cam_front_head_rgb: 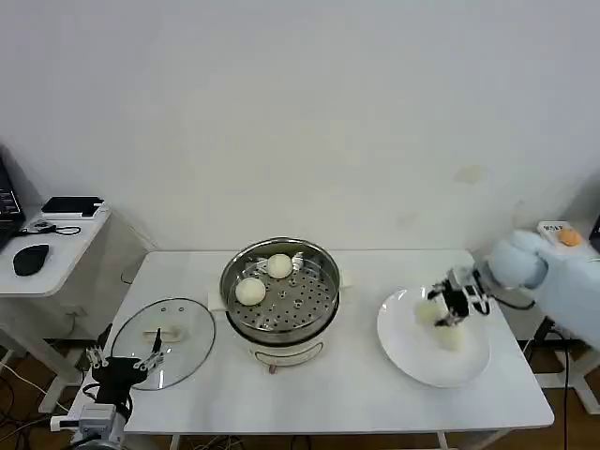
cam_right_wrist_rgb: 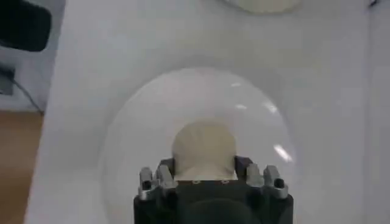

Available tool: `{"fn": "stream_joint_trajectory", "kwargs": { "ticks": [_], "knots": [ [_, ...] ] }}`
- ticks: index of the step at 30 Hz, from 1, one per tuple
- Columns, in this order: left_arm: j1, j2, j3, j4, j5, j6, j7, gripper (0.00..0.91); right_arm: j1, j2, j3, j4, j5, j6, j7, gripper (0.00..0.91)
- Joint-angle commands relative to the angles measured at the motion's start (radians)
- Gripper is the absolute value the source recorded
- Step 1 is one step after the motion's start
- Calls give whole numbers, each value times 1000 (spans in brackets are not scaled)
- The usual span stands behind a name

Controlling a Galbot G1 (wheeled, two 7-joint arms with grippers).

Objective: Take steamed baozi put them in steamer then cover it.

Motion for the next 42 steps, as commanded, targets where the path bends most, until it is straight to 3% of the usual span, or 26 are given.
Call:
{"fn": "stream_joint_trajectory", "kwargs": {
  "ticks": [1,7,13,18,21,27,37,42],
  "knots": [
    [0,1,-1,-3,-1,0,1,907,331,145,-127,-61,108,15,-15,655],
    [8,4,-14,-25,-2,0,2,907,432,343,-215,-106,168,15,6,655],
    [11,7,-27,-28,-4,1,2,907,396,543,-205,-134,187,28,18,655],
    [15,8,-50,-29,-11,2,2,907,354,686,-213,-162,167,66,22,655],
    [17,6,-60,-32,-10,2,4,907,325,740,-239,-170,105,92,24,655],
    [18,-4,-67,-27,-11,1,3,907,261,774,-288,-174,18,179,20,655],
    [11,-15,-60,-13,-8,0,2,907,213,751,-314,-161,-65,309,4,655],
    [12,-17,-59,-12,-6,-1,2,907,202,732,-318,-142,-83,329,2,655]
  ]
}}
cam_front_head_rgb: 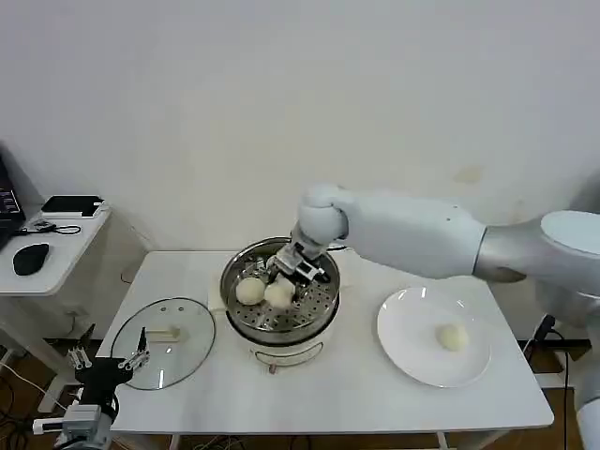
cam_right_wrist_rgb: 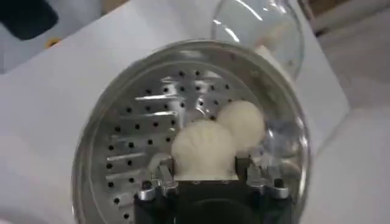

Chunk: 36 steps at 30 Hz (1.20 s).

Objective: Take steamed baozi put them in steamer then cover it.

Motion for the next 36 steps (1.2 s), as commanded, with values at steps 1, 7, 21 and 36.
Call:
{"fn": "stream_joint_trajectory", "kwargs": {
  "ticks": [1,7,21,36],
  "knots": [
    [2,0,-2,0,1,-1,0,907,-20,26,-23,5,-52,76,-3,655],
    [1,-2,-1,-1,1,-2,0,907,-25,26,-24,4,-50,88,-2,665],
    [-1,1,-1,1,-2,-3,0,907,-20,20,-25,7,-14,97,35,907],
    [1,55,-8,11,-21,-1,1,907,137,-252,42,54,170,-32,126,907]
  ]
}}
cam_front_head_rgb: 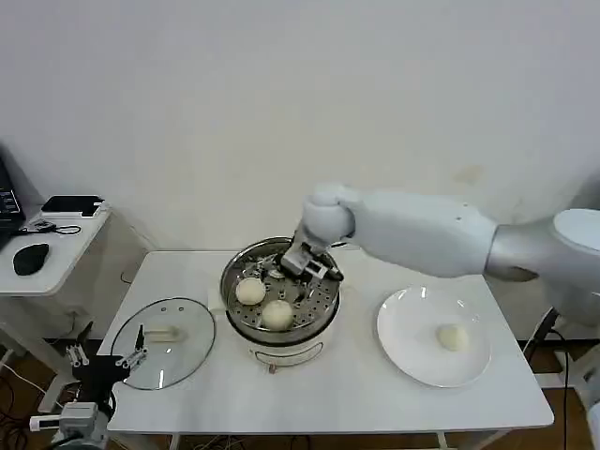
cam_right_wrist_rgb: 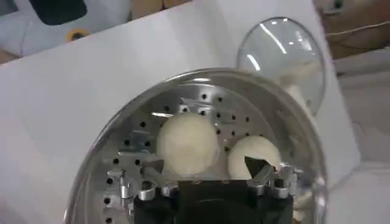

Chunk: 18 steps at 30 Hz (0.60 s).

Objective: Take steamed baozi put them in steamer then cover it.

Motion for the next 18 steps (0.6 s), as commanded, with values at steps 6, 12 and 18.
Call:
{"fn": "stream_joint_trajectory", "kwargs": {
  "ticks": [6,12,18],
  "knots": [
    [-8,45,7,5,-9,1,2,907,136,-349,-24,67,162,-222,40,907],
    [-25,56,42,6,-7,4,2,907,103,-588,-83,156,66,-345,10,907],
    [-41,51,77,17,3,6,1,907,-170,-742,62,196,-36,-334,18,907]
  ]
}}
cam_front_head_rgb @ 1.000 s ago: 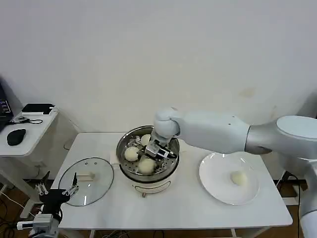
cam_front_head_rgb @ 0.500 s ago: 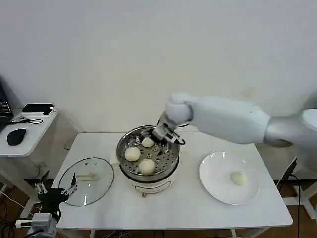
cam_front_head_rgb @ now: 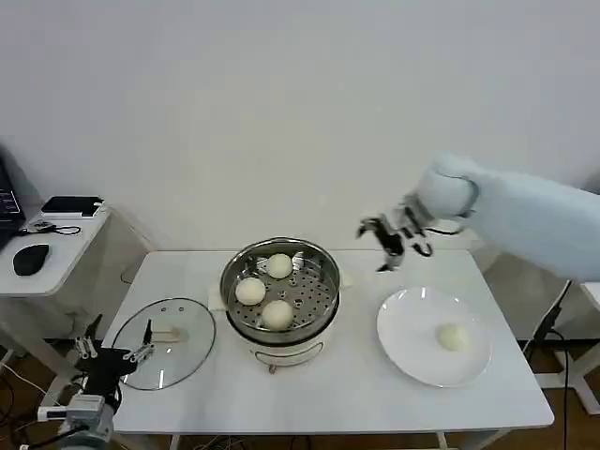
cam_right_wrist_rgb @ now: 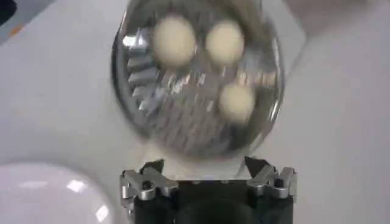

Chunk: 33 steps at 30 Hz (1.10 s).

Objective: Take steamed baozi put them in steamer then cover it.

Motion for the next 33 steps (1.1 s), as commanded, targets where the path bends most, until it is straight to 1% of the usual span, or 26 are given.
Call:
{"fn": "stream_joint_trajectory", "kwargs": {
  "ticks": [1,3,5,8,10,13,16,19,21,23,27,33],
  "knots": [
    [-11,7,40,8,7,1,-1,907,-230,-279,125,66,-81,-75,5,907],
    [-14,4,47,11,11,1,-2,907,-319,-298,197,63,-99,-83,9,907],
    [-15,4,48,9,13,1,-1,907,-380,-312,246,56,-123,-83,5,907],
    [-12,9,45,2,13,2,-1,907,-523,-321,353,41,-174,-77,-8,907],
    [-11,11,39,3,13,3,-1,907,-596,-317,396,23,-198,-66,-22,907],
    [-8,9,36,7,19,3,-1,907,-652,-304,449,-8,-233,-43,-47,907],
    [-3,2,35,7,23,2,-1,907,-673,-283,460,-44,-264,-25,-61,907],
    [-1,-4,34,9,24,1,-2,907,-692,-250,491,-91,-295,-24,-50,907],
    [0,-6,32,10,25,1,-2,907,-696,-233,502,-110,-298,-28,-42,907],
    [4,-8,28,8,25,1,-2,907,-699,-207,513,-149,-310,-29,-43,907],
    [6,-9,23,7,25,1,-1,907,-701,-183,513,-183,-311,-32,-43,907],
    [3,-11,26,19,25,0,-1,907,-710,-122,516,-251,-317,-19,-35,897]
  ]
}}
